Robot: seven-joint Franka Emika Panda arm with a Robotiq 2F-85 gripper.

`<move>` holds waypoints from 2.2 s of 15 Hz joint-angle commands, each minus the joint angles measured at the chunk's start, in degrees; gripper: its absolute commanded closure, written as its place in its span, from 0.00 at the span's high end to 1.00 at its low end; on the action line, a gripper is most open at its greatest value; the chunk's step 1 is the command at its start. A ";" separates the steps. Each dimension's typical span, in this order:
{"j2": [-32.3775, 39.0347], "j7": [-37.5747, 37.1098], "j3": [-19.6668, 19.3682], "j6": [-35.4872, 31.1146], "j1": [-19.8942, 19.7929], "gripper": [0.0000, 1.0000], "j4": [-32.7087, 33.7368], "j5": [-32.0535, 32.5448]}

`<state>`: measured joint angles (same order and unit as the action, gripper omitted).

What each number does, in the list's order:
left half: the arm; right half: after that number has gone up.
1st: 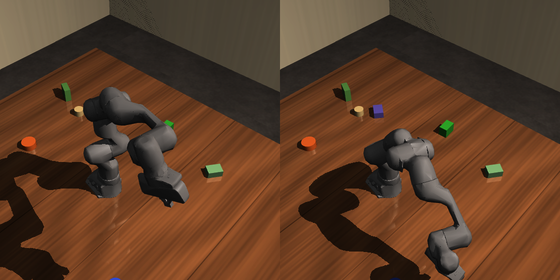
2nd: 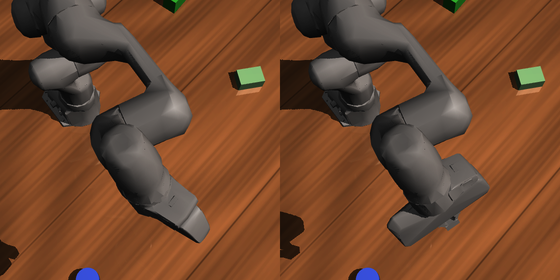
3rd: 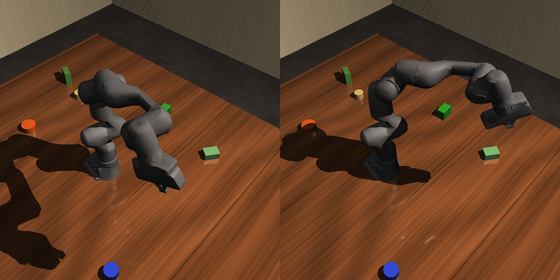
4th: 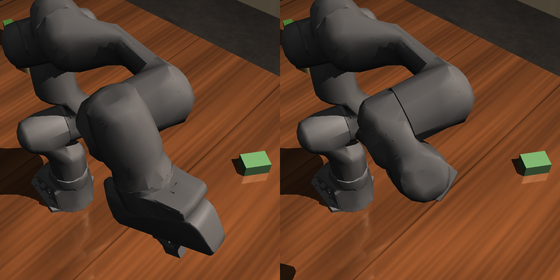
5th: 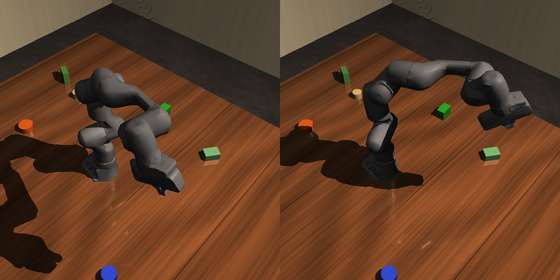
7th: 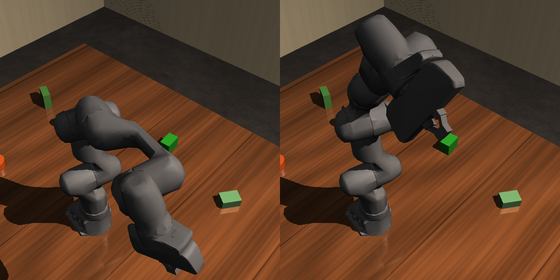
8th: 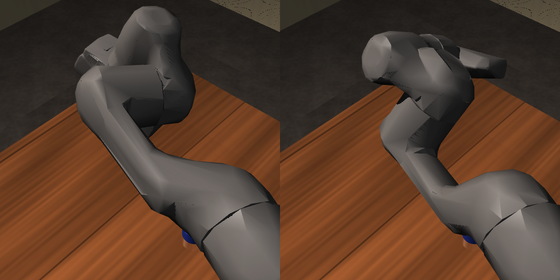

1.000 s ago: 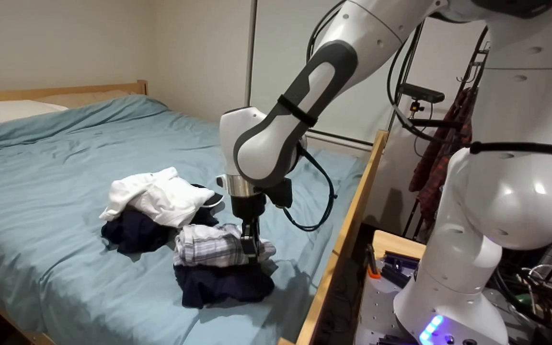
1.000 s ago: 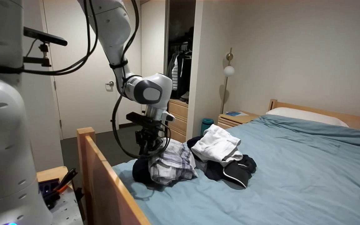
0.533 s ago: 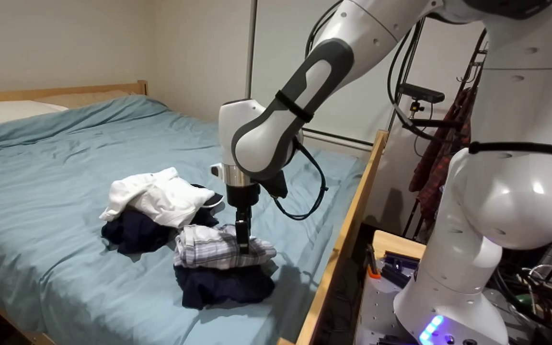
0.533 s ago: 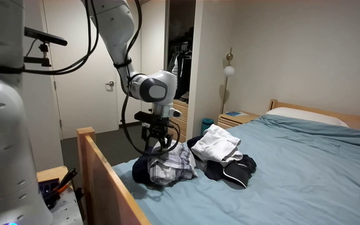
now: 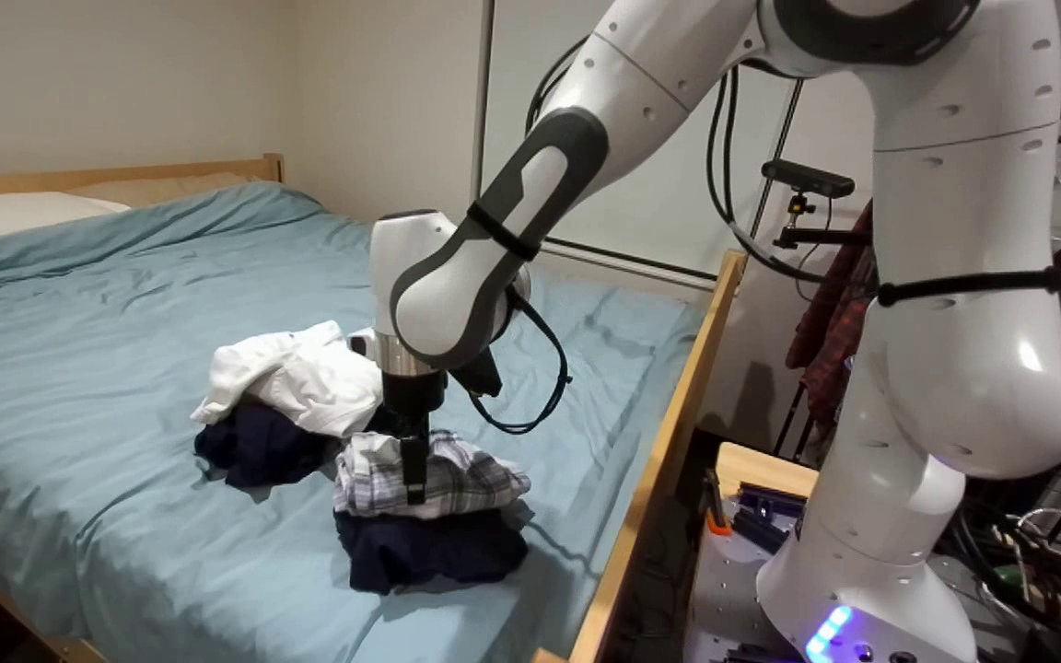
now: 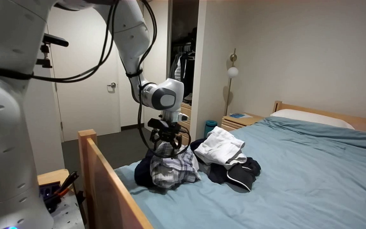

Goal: Move the pajama pants slightly to the right, unfold them, then put them back

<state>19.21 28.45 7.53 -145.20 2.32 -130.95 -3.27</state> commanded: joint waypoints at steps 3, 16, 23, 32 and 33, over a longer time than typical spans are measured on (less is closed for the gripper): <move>6.15 2.10 3.80 4.80 -2.93 0.85 5.56 -2.46; 3.45 1.30 1.81 12.15 -4.88 0.01 8.48 -1.87; -14.71 -3.46 -4.28 9.42 -8.52 0.03 -2.09 -4.25; -29.75 -1.72 -20.86 17.12 -14.22 0.03 0.37 -2.95; -27.72 -4.34 -19.84 16.75 -12.72 0.03 0.00 -2.66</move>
<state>-8.58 24.39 -11.86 -128.58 -11.09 -131.01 -6.08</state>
